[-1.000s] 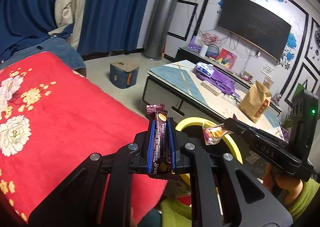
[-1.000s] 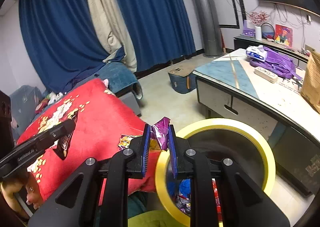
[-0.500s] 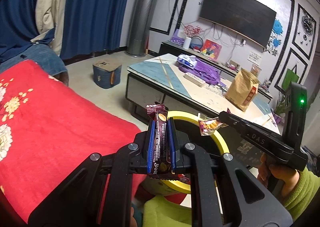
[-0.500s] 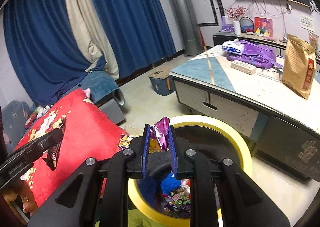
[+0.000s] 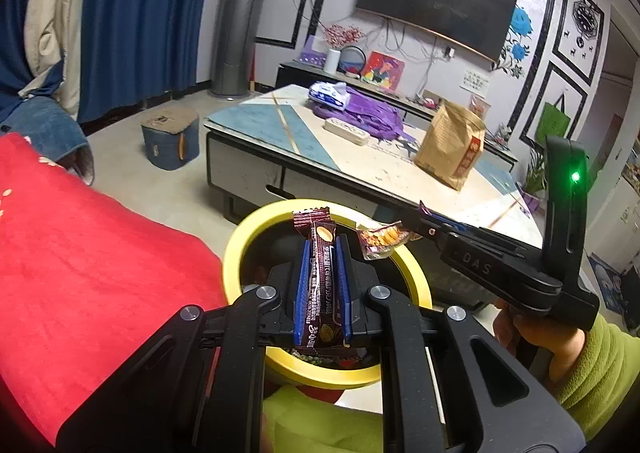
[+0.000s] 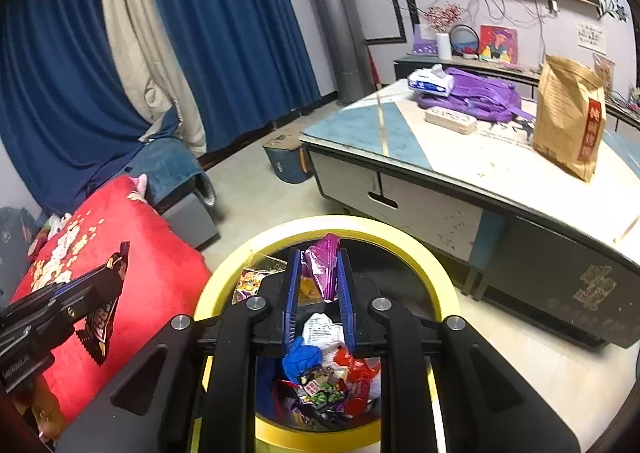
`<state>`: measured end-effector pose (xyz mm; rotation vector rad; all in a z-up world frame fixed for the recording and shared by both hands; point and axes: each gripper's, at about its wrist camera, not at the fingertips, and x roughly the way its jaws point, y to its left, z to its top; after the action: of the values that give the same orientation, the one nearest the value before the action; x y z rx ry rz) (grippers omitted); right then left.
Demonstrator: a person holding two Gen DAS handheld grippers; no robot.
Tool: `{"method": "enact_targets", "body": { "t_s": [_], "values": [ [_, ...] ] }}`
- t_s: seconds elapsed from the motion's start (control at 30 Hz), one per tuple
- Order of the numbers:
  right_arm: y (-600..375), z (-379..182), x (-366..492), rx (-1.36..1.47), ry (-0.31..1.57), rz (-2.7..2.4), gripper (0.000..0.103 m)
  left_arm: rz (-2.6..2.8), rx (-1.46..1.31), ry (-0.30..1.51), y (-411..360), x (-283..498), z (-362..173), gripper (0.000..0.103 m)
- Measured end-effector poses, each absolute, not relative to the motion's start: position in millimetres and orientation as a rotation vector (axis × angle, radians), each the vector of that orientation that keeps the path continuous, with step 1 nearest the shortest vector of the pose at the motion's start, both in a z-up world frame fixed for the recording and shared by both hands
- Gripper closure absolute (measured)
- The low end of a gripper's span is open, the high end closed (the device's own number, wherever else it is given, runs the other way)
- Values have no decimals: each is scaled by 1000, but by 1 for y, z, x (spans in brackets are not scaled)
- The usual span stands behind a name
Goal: Collect trash
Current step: 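Carry the purple wrapper and chocolate bar with both grippers over the bin, then open both grippers to drop the wrapper and chocolate bar into the bin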
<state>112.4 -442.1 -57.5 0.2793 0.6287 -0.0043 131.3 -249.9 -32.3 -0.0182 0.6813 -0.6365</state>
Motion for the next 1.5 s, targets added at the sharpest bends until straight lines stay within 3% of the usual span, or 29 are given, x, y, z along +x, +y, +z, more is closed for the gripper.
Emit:
{"method": "enact_targets", "body": {
  "t_s": [1.2,1.27,1.5],
  "values": [
    [-477,-92,133,343,706,-25,79,-706,48,853,-299,177,-90,94],
    [-478,-92,133,347,705,-29,78,-699,47,849,-298,179,-88,90],
    [-481,-91,129,352,699,-39,69,-683,28,841,-289,179,-83,62]
  ]
}}
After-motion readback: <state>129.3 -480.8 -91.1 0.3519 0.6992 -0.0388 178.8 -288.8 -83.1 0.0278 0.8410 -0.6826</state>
